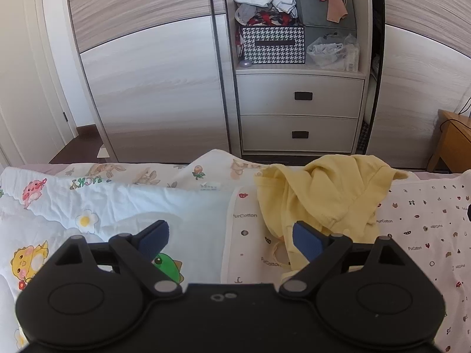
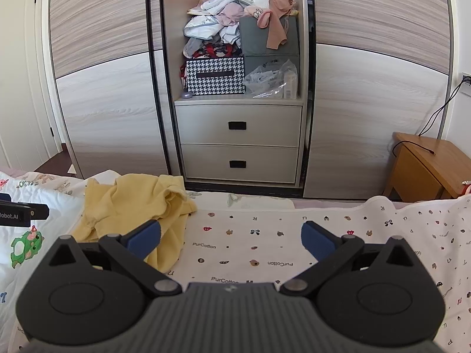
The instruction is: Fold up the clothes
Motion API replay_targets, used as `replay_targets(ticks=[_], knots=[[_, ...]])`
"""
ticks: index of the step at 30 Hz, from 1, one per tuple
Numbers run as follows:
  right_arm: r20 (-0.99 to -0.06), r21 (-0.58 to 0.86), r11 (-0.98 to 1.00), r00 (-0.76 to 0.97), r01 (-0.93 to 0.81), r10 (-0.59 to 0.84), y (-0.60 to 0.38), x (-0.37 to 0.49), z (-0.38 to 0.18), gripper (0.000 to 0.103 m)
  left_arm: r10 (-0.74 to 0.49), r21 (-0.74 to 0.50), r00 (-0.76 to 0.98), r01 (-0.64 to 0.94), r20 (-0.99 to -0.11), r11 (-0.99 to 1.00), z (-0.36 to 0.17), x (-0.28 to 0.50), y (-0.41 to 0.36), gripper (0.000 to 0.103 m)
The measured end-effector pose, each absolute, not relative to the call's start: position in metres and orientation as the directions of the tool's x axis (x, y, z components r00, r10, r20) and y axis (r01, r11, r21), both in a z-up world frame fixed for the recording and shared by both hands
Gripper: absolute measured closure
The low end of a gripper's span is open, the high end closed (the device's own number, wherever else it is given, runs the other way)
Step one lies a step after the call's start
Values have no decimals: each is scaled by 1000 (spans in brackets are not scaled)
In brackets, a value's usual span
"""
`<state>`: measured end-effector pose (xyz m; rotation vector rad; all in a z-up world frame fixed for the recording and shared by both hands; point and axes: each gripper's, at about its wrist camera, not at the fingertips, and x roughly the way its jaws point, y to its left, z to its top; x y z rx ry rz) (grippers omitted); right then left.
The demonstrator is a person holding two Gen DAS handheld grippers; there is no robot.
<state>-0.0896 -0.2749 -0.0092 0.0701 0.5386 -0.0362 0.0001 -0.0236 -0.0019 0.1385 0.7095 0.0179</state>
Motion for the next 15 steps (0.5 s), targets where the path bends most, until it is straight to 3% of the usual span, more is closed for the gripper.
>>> replay_targets(ticks=[15], knots=[[-515, 61, 997, 857, 45, -8, -274, -89, -11, 0, 58, 127, 761, 32, -646, 991, -3, -2, -24, 11]])
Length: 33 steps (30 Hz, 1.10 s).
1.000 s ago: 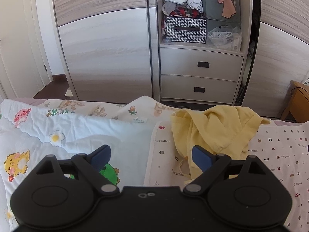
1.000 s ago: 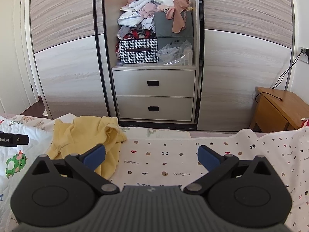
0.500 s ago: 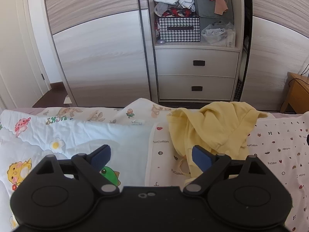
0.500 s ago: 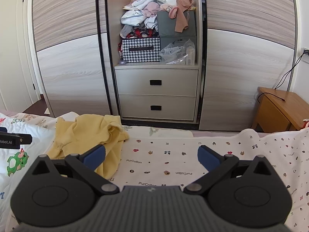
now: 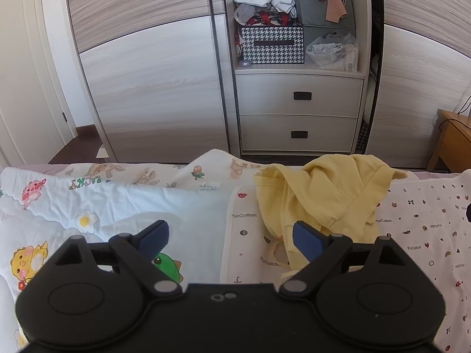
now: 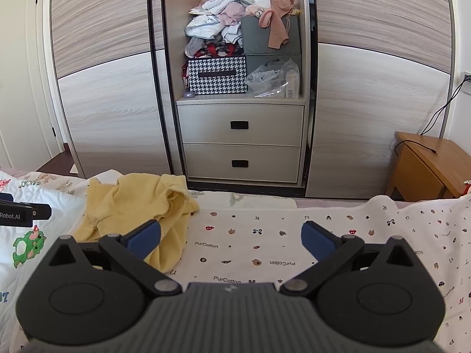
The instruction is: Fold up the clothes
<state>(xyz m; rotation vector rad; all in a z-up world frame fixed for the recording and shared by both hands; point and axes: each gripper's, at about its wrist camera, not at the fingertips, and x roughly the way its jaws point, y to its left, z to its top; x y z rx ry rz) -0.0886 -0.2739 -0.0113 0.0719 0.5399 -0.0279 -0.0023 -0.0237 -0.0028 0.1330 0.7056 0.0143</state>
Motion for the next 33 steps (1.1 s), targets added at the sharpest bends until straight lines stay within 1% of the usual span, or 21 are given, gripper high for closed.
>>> replay_targets(ticks=[11, 20, 25, 28, 30, 33], knots=[[-516, 58, 997, 856, 41, -5, -274, -89, -14, 0, 50, 127, 763, 42, -644, 991, -1, -2, -24, 11], [-487, 45, 999, 874, 25, 0, -271, -92, -9, 0, 3, 83, 774, 65, -633, 994, 8, 2, -25, 11], [-489, 54, 998, 872, 22, 7, -272, -89, -8, 0, 4, 90, 770, 69, -638, 994, 11, 9, -27, 11], [-469, 126, 992, 881, -8, 67, -276, -81, 1, 0, -14, 99, 774, 99, -633, 990, 20, 16, -32, 11], [-471, 160, 986, 875, -40, 113, -277, -70, 7, 0, -37, 103, 777, 130, -629, 986, 27, 23, -37, 11], [-479, 126, 988, 867, -88, 138, -267, -50, 15, 0, -66, 112, 785, 170, -616, 979, 33, 30, -45, 11]])
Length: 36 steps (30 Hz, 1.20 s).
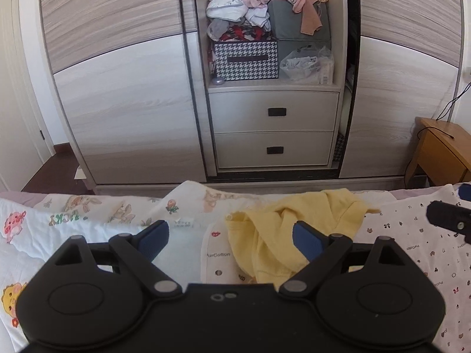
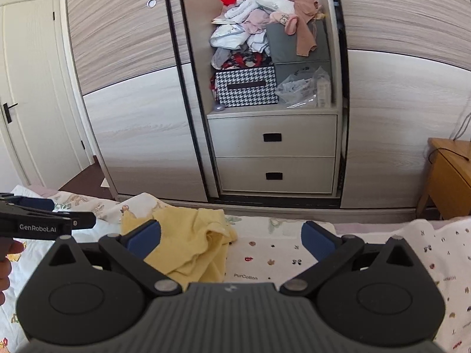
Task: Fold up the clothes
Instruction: 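Move the right tool to the yellow garment and close on its edge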
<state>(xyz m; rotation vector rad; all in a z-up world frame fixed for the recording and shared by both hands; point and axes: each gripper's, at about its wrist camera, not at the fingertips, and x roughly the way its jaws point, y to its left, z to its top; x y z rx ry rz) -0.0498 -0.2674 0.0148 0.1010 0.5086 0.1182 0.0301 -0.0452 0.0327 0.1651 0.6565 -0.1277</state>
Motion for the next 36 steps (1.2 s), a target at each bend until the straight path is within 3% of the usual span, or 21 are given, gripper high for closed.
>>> replay_targets(ticks=[6, 11, 19, 23, 28, 36], knots=[[-502, 51, 982, 845, -184, 185, -250, -26, 14, 0, -39, 164, 790, 175, -612, 971, 22, 40, -58, 11], [-535, 110, 983, 824, -149, 185, -253, -6, 0, 0, 4, 193, 753, 163, -659, 967, 6, 53, -65, 11], [-593, 272, 962, 782, -31, 193, -271, 28, -20, 0, -126, 14, 692, 193, -711, 981, -5, 75, -37, 11], [-579, 346, 938, 793, 27, 190, -278, 31, -25, 0, -172, -66, 684, 179, -709, 982, -10, 79, -21, 11], [-576, 366, 931, 783, -11, 236, -271, 40, -24, 0, -156, -30, 718, 185, -678, 982, -10, 85, -19, 11], [-615, 375, 927, 742, -25, 268, -267, 65, -33, 0, -231, -112, 714, 210, -661, 971, -6, 99, -11, 11]])
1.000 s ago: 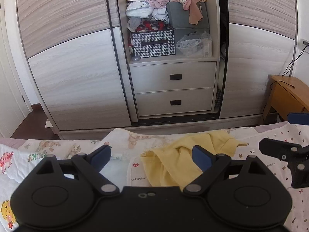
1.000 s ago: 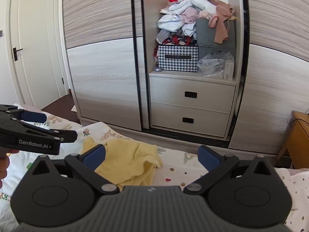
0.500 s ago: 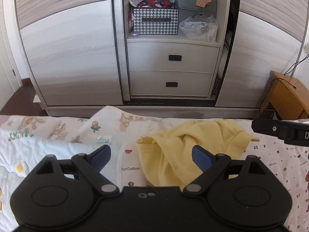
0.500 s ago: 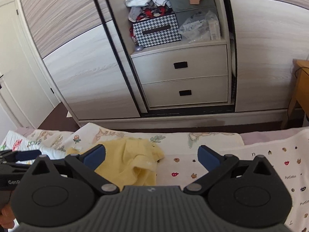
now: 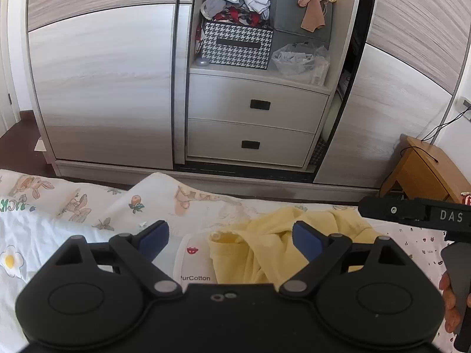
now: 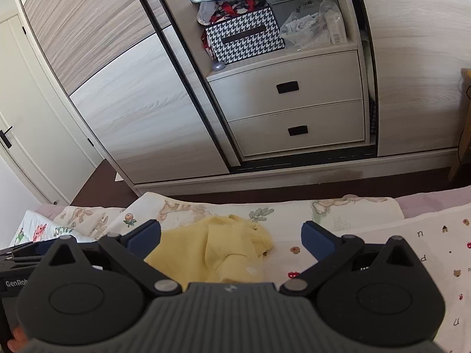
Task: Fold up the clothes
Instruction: 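Move the right tool to the yellow garment and close on its edge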
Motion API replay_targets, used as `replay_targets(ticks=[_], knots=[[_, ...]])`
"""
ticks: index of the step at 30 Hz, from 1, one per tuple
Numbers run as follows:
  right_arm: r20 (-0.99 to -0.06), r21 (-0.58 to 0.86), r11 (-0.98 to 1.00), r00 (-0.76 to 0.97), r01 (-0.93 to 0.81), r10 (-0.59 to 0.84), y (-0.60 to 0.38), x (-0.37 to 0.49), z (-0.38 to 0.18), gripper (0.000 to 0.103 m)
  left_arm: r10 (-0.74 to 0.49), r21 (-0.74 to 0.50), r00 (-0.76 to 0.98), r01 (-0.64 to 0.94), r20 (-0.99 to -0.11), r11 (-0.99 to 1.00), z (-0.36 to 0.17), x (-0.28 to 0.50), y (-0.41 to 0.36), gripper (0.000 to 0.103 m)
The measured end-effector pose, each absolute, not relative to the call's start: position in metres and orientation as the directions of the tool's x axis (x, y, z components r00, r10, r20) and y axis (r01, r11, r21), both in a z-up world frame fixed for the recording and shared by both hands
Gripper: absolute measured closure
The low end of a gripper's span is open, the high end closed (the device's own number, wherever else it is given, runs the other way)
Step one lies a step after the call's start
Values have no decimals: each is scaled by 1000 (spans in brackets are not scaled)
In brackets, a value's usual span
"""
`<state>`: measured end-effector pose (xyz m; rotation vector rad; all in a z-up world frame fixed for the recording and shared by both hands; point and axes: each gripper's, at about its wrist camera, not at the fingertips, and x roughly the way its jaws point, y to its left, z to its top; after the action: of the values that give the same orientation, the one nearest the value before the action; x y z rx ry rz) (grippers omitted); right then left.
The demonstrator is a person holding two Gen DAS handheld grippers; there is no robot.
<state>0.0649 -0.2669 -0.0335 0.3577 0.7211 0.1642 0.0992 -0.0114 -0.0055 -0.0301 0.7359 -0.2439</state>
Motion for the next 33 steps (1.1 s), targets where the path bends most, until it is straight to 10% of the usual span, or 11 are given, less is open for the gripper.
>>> replay_targets(ticks=[11, 33], knots=[[-673, 287, 958, 709, -14, 212, -262, 74, -40, 3, -197, -67, 697, 209, -689, 976, -9, 107, -19, 11], [-686, 289, 950, 665, -121, 293, -239, 75, -60, 84, -144, -2, 689, 202, -710, 979, -10, 102, -16, 11]])
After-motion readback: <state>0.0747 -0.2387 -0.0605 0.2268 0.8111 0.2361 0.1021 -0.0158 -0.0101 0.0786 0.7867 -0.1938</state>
